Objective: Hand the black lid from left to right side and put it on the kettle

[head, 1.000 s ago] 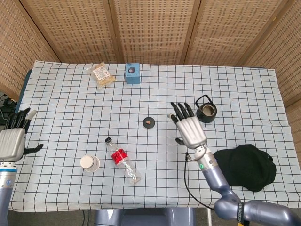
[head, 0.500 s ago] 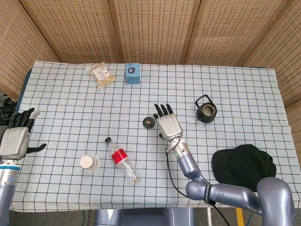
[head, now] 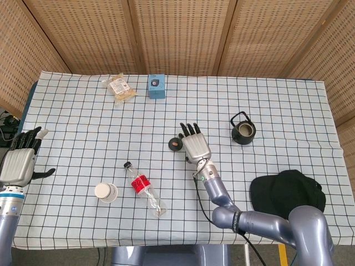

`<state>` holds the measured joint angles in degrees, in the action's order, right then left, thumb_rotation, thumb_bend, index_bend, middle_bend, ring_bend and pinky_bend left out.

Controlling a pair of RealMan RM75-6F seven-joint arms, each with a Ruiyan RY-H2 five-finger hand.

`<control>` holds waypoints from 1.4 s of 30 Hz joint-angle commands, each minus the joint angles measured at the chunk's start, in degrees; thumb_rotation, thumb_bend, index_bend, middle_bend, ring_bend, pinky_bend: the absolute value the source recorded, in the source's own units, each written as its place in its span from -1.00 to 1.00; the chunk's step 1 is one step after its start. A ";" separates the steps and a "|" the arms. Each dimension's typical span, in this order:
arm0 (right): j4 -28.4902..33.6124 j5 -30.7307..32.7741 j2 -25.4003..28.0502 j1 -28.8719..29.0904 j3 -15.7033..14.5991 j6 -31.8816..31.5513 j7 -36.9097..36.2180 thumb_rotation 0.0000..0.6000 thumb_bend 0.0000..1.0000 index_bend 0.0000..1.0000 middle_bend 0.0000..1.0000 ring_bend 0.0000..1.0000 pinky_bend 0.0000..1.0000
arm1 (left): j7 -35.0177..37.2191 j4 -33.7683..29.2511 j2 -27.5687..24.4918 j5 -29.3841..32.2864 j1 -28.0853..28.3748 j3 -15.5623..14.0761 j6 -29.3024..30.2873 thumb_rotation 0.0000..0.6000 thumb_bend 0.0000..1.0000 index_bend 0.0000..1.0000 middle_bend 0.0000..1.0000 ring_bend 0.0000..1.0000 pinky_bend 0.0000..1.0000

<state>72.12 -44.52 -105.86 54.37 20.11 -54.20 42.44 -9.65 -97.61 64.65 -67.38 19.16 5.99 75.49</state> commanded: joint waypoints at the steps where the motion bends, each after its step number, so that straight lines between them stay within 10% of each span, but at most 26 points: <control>1: -2.18 0.84 -1.47 1.22 0.24 1.21 -1.41 1.00 -0.30 -0.46 -1.00 -1.00 -1.00 | 0.27 0.18 -0.07 0.18 -0.02 0.24 -0.54 1.00 -0.87 -1.00 -1.00 -1.00 -1.00; 42: -26.99 2.88 -12.88 10.12 2.86 10.26 -8.40 1.00 -0.29 -0.32 -0.96 -1.00 -1.00 | 1.16 2.16 0.40 2.39 0.74 2.31 -5.98 1.00 -0.86 -1.00 -1.00 -1.00 -1.00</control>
<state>45.65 -41.58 -118.38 64.21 22.87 -44.30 34.27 -8.48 -95.46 65.03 -64.97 19.88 8.31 69.54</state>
